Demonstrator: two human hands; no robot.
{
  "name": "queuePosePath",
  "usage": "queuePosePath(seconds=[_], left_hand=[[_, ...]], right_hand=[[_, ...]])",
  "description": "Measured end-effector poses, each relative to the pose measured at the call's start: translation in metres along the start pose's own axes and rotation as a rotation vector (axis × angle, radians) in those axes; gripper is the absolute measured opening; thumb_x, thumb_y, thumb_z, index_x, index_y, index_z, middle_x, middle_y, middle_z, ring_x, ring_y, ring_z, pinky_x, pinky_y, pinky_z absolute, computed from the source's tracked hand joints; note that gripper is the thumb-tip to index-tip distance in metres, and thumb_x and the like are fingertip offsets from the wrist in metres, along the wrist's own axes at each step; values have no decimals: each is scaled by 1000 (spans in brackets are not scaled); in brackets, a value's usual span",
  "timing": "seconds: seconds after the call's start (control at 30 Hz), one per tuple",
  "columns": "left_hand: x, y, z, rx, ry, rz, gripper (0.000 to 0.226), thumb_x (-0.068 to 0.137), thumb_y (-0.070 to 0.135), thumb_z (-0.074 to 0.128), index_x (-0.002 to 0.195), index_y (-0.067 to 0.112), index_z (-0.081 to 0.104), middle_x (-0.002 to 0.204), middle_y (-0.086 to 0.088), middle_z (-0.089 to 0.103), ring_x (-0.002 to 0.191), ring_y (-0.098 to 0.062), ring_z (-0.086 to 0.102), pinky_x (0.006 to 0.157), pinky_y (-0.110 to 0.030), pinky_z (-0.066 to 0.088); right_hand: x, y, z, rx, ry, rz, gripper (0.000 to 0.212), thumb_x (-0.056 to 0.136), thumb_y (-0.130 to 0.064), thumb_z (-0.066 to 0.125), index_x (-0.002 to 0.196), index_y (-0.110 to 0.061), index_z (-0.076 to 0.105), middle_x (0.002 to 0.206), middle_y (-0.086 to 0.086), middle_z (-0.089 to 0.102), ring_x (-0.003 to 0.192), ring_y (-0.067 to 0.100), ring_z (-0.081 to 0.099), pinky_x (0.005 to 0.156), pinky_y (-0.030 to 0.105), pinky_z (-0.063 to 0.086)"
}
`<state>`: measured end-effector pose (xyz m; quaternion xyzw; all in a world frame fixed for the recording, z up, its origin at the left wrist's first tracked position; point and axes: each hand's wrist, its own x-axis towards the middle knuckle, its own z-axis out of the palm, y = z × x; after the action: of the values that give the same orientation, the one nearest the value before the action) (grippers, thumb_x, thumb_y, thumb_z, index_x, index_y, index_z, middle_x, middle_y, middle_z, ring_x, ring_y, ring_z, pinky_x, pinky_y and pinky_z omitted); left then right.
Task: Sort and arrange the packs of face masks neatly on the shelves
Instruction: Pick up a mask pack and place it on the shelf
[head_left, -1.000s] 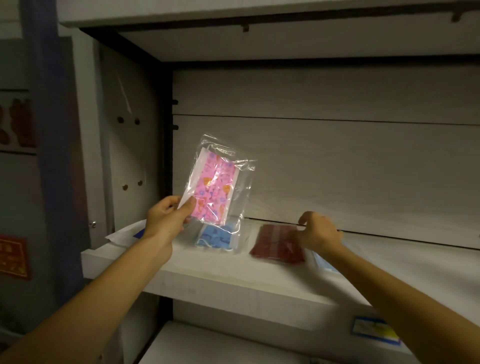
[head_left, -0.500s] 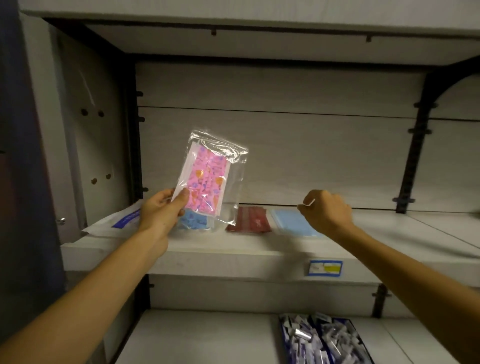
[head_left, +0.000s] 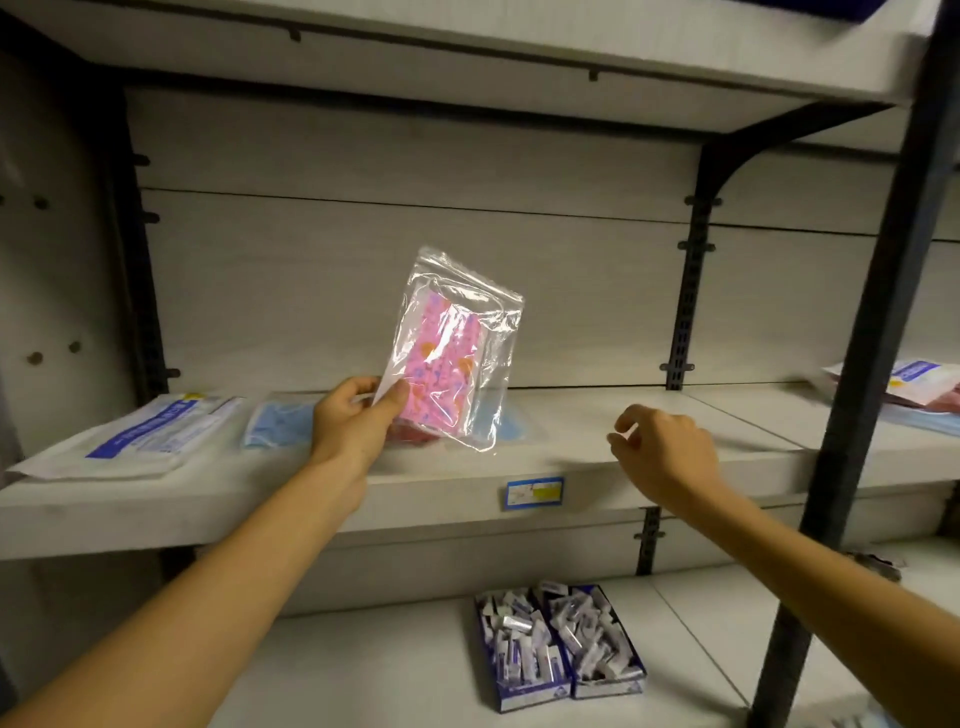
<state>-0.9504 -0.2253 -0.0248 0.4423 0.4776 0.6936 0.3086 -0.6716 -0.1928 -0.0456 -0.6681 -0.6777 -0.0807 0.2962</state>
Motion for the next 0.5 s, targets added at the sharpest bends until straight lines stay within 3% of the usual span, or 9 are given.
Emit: queuePosePath(seconds=[0.1, 0.17, 0.23, 0.5], left_hand=[[-1, -3, 26, -24, -18, -45, 10, 88, 12, 67, 85, 13, 57, 77, -6, 65, 45, -7, 60, 37, -12, 41], [2, -8, 45, -12, -16, -65, 10, 86, 18, 70, 90, 14, 61, 78, -9, 65, 60, -20, 58, 48, -18, 46], [3, -13, 67, 23, -31, -60, 13, 85, 22, 70, 93, 15, 63, 70, -3, 61, 65, -19, 50, 60, -24, 44], [6, -32, 152, 147, -48, -88, 11, 87, 21, 69, 88, 14, 61, 73, 2, 62, 60, -10, 51, 53, -22, 39]], right_hand=[[3, 22, -4, -6, 14, -4, 25, 96, -37, 53, 112, -20, 60, 91, -1, 71, 86, 18, 64, 86, 43, 51], [7, 38, -8, -19, 17, -6, 25, 96, -36, 53, 113, -20, 60, 92, -1, 71, 88, 19, 64, 88, 42, 50], [15, 55, -12, -38, 19, -11, 25, 96, -36, 52, 113, -20, 60, 93, -1, 71, 89, 19, 64, 89, 41, 49], [66, 112, -21, 45, 25, -46, 19, 95, -32, 55, 108, -19, 63, 96, 3, 72, 86, 21, 65, 85, 43, 52]])
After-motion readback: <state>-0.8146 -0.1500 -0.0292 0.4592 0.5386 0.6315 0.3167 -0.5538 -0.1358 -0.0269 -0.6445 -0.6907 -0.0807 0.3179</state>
